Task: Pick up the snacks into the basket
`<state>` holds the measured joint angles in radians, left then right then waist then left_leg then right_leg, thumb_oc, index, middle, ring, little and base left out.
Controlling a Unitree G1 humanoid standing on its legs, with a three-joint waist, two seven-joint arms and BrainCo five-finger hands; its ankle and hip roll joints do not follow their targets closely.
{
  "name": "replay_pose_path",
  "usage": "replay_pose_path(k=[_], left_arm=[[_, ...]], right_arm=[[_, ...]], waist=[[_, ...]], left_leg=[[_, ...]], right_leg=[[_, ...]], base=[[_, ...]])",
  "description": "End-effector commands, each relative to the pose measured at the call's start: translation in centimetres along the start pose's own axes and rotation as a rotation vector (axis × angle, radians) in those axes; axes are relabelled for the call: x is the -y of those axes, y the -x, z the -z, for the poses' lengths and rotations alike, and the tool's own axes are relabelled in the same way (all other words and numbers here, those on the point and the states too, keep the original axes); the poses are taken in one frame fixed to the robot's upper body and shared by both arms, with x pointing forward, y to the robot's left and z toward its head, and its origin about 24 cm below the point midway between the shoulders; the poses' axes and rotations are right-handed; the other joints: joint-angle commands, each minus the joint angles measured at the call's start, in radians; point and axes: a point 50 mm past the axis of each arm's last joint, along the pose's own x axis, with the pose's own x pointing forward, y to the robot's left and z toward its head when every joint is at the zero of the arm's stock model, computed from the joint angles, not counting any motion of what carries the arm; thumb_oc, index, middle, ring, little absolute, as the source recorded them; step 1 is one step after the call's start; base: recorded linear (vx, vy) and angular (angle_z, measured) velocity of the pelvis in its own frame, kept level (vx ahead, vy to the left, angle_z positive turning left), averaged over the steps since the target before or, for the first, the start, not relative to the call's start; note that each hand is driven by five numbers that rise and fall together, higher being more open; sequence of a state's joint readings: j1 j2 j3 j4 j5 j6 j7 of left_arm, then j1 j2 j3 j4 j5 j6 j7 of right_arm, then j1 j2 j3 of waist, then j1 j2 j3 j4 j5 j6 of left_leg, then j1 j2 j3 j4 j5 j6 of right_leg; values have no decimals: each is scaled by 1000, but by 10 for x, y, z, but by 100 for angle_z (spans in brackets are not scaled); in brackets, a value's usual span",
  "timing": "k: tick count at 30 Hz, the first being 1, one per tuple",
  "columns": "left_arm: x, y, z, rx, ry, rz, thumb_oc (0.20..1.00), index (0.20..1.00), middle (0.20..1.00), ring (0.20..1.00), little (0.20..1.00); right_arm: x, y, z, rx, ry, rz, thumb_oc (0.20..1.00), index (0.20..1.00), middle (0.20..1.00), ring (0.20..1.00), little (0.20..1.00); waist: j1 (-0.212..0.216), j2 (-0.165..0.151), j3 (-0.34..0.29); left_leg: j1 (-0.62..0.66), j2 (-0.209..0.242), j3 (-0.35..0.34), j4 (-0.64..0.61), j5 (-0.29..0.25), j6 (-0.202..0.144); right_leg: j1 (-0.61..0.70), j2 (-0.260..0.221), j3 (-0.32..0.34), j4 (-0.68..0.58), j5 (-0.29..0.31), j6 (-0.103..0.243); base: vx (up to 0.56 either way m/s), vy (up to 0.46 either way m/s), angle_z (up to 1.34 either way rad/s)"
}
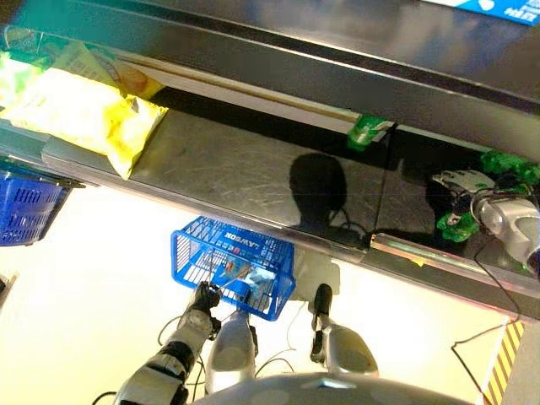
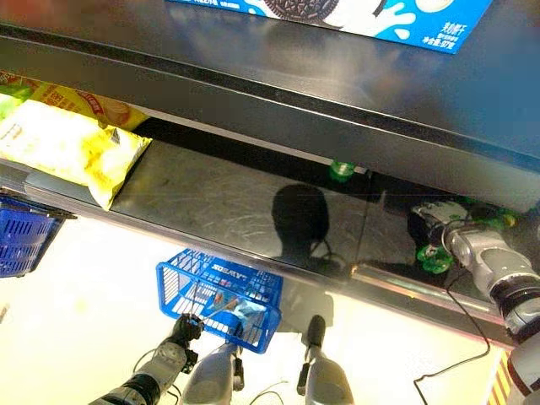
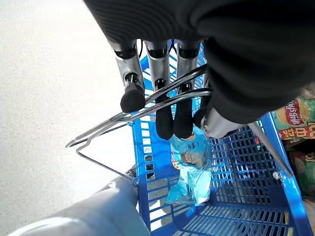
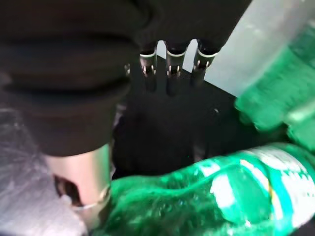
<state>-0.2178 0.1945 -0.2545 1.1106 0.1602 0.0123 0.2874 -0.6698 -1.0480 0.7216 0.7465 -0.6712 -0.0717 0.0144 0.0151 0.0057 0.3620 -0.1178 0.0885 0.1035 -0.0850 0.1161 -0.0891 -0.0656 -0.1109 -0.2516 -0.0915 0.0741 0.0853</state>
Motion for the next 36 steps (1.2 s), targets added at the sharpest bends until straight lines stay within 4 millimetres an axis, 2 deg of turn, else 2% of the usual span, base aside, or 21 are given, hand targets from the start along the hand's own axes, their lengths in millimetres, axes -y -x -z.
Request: replay_pose_path(k=[1, 5, 7, 11, 12, 20, 25, 32, 36], left_arm=[[-7, -1, 9, -38, -18, -38, 200, 200, 200, 200, 200], [-7, -1, 10, -50, -3, -40, 200, 200, 200, 200, 200], [-8, -1, 11, -65, 24, -51, 200, 200, 200, 200, 200], [-12, -2, 12, -64, 28, -67, 200, 200, 200, 200, 200], [-15, -2, 13, -61, 24, -74, 200, 200, 200, 200, 200], [-22, -2, 19, -69, 6, -75, 200, 200, 200, 200, 200], [-26, -2, 22, -73, -1, -78, 200, 200, 200, 200, 200], [-28, -1, 24, -70, -14, -76, 200, 200, 200, 200, 200], [-27, -2, 21, -60, -30, -76, 200, 200, 200, 200, 200]], right_arm=[[34, 0, 6, -7, 92, 84, 1000, 1000, 1000, 1000, 1000], [42, 6, 7, 2, 33, 140, 1000, 1000, 1000, 1000, 1000], [53, 19, 9, 24, -131, 257, 1000, 1000, 1000, 1000, 1000], [61, 37, 16, 32, -244, 369, 1000, 1000, 1000, 1000, 1000], [64, 49, 24, 24, -261, 410, 1000, 1000, 1000, 1000, 1000], [60, 68, 45, -48, -337, 467, 1000, 1000, 1000, 1000, 1000], [51, 78, 56, -83, -463, 501, 1000, 1000, 1000, 1000, 1000], [43, 79, 63, -123, -446, 469, 1000, 1000, 1000, 1000, 1000], [42, 72, 63, -144, -362, 438, 1000, 1000, 1000, 1000, 1000]], waist=[[13, -59, 9], [7, -63, 13], [-7, -69, 12], [-20, -78, 9], [-27, -83, 7], [-45, -98, 1], [-55, -103, 1], [-58, -104, 0], [-55, -101, 3]], left_leg=[[21, -9, 22, -2, -25, -18], [24, -9, 23, -2, -26, -17], [27, -7, 27, -2, -29, -15], [29, -6, 32, -2, -33, -12], [30, -5, 36, -2, -36, -12], [32, 2, 53, -2, -39, -13], [24, 4, 58, -2, -37, -12], [22, 7, 63, -2, -36, -12], [16, 8, 65, -2, -35, -13]], right_leg=[[-57, -51, 38, 51, 12, 76], [-55, -51, 37, 55, 10, 75], [-56, -51, 40, 53, 11, 77], [-58, -49, 45, 53, 11, 77], [-59, -48, 48, 51, 13, 78], [-70, -41, 66, 40, 25, 81], [-82, -37, 71, 38, 29, 82], [-90, -32, 82, 37, 31, 80], [-95, -33, 82, 35, 34, 81]], base=[[0, 0, 0], [0, 0, 0], [0, 0, 0], [0, 0, 0], [0, 0, 0], [-3, -2, -4], [-4, -12, -9], [2, -6, -2], [-3, -6, -2]])
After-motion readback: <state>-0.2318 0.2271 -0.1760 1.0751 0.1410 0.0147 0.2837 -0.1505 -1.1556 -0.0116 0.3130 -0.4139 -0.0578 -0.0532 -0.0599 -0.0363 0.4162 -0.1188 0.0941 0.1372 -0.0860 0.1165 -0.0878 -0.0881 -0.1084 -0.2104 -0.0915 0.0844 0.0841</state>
